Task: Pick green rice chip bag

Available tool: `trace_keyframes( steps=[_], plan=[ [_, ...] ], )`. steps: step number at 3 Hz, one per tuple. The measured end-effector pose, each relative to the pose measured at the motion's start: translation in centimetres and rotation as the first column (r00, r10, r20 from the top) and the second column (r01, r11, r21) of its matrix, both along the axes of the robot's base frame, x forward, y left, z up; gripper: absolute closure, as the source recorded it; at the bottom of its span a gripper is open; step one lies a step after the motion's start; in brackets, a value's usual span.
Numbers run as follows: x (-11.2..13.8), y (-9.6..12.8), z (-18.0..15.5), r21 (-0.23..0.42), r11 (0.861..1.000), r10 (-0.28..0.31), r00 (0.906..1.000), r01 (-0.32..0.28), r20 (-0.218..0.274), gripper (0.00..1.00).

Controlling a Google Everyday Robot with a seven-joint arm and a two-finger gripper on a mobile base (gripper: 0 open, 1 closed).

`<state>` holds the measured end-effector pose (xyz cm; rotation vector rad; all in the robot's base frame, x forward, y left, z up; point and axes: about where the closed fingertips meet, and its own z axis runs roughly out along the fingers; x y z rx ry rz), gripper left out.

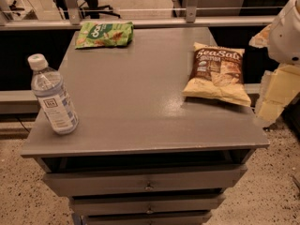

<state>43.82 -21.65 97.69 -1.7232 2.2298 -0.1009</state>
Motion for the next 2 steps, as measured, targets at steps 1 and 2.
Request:
trace_keyframes(
  steps=[1, 2],
  plan=[
    [0.0, 0.0, 0.0, 0.000, 1.000, 0.000, 1.0000, 0.000, 0.000, 0.00],
    [2.5, 1.8, -0.3, 0.051, 0.998, 0.021, 0.9994, -0.022, 0.027, 0.00]
  ],
)
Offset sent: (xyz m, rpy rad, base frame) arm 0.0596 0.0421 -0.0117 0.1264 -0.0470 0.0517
